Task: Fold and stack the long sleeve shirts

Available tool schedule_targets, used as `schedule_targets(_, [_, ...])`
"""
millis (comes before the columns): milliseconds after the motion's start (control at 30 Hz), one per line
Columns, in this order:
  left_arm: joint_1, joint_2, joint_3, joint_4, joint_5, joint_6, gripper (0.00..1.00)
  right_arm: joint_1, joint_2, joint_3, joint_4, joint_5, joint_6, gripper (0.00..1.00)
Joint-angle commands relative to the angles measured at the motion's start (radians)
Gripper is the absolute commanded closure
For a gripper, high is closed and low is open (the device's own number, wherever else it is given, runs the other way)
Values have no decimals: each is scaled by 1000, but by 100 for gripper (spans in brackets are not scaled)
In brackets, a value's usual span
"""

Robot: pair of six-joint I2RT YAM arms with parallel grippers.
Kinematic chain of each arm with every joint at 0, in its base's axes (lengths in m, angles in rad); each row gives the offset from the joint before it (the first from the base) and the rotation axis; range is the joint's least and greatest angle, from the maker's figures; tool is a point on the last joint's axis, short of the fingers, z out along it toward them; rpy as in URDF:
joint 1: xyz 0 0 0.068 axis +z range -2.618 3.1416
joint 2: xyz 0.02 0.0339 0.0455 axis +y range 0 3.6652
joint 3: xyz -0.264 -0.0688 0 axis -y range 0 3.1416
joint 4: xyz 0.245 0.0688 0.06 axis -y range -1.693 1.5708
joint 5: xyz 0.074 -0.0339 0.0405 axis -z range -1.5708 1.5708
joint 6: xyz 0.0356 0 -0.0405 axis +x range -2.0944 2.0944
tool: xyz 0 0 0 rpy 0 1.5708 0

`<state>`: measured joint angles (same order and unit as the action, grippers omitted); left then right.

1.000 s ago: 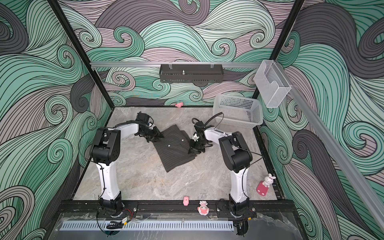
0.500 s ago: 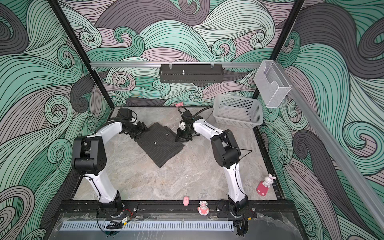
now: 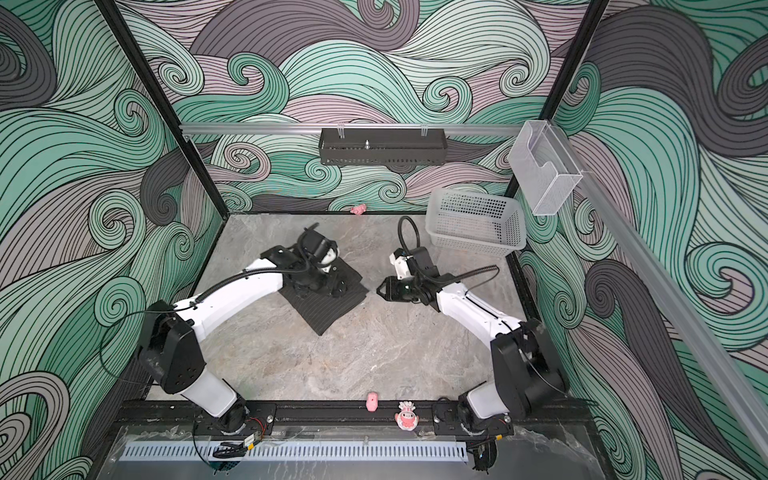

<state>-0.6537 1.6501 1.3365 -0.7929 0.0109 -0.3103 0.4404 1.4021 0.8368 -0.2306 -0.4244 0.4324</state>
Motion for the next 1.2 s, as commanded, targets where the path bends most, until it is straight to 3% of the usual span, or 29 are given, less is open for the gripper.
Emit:
schedule_targets(0, [-89, 64, -1, -96, -193, 70, 1, 1, -189, -108, 104, 44, 9, 61])
schedule_targets(167, [-163, 170, 27, -91, -303, 110, 1, 2, -359, -200, 68, 127, -15, 57])
schedule_targets(433, [-154, 344, 118, -111, -407, 118, 2, 2, -449, -269, 31, 125, -26, 57])
schedule_targets(900, [-28, 492, 231, -176, -322, 160, 2, 1, -473, -298, 40, 113, -29, 56])
schedule_targets(1067, [-3, 565, 246, -195, -243, 166, 10, 1, -462, -304, 52, 104, -28, 56])
schedule_targets(1167, [19, 607, 247, -196, -194, 165, 21, 1, -454, -309, 67, 96, -19, 56])
